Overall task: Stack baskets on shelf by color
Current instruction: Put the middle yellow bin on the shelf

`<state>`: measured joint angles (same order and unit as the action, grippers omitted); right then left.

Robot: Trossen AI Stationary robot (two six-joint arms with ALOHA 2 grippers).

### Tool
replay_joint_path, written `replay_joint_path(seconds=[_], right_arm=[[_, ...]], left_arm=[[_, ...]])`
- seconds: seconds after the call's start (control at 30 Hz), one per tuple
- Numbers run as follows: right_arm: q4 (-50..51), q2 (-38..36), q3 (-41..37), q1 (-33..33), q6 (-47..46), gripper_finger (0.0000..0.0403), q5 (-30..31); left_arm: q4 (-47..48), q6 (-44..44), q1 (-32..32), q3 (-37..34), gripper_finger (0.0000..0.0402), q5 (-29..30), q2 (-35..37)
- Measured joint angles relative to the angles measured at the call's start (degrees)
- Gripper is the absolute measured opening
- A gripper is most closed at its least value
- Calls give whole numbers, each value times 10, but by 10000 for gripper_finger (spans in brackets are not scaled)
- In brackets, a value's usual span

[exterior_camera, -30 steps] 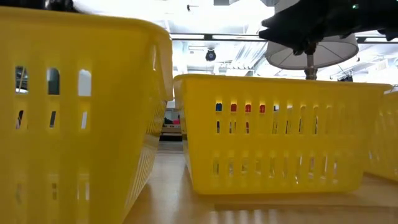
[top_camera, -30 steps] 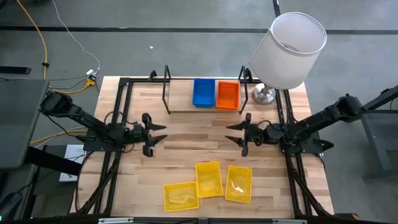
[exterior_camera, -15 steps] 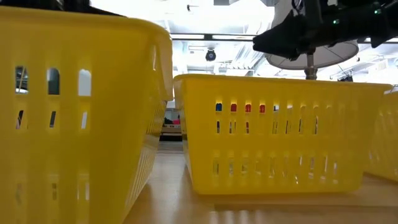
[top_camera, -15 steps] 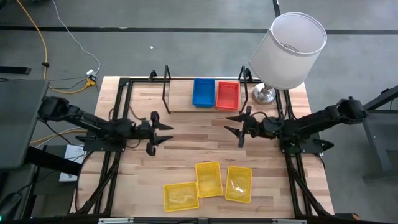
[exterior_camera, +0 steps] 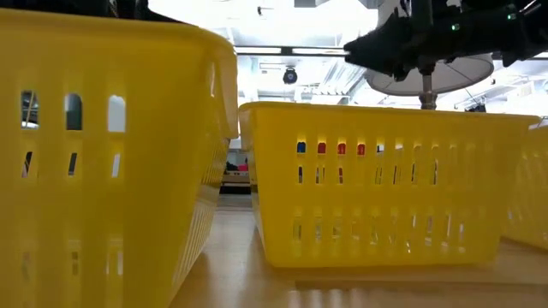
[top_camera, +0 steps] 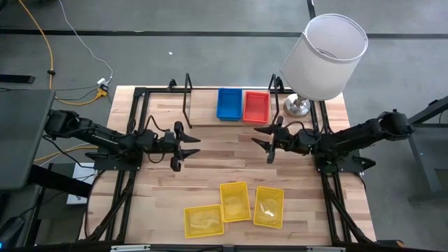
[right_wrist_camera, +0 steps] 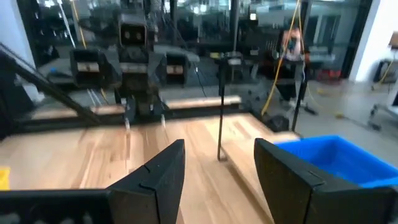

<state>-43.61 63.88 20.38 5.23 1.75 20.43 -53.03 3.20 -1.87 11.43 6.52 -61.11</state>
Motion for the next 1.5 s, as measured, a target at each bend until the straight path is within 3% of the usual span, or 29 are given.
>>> replay_joint_path(seconds=[0.13, 0.27, 0.43, 0.7, 0.87, 1.1, 1.2, 1.3, 1.5], right_arm=[[-18, 2, 0, 0, 32, 181, 1], [13, 14, 0, 0, -18, 181, 6], [-1, 63, 0, 0, -17, 181, 26], [-94, 118, 1, 0, 28, 181, 61], [-120, 113, 19, 1, 29, 181, 31], [-99, 109, 29, 43, -93, 181, -61], [-74, 109, 29, 75, -135, 181, -68], [-43, 109, 29, 115, -159, 181, -25], [-23, 109, 28, 194, -151, 181, 121]], left_arm=[[3, -13, 0, 0, 172, -1, 0], [8, 6, 0, -3, 172, 4, -2], [-18, 11, 1, -4, 172, 24, -14], [-16, 17, 0, -4, 172, 28, -17], [-20, 36, 0, -4, 172, 28, -17], [-24, 102, 9, 8, 172, -40, -17], [-20, 107, 32, 14, 172, -51, -22], [-21, 107, 66, 21, 172, -41, -31], [3, 67, 134, 64, 172, -4, -62]])
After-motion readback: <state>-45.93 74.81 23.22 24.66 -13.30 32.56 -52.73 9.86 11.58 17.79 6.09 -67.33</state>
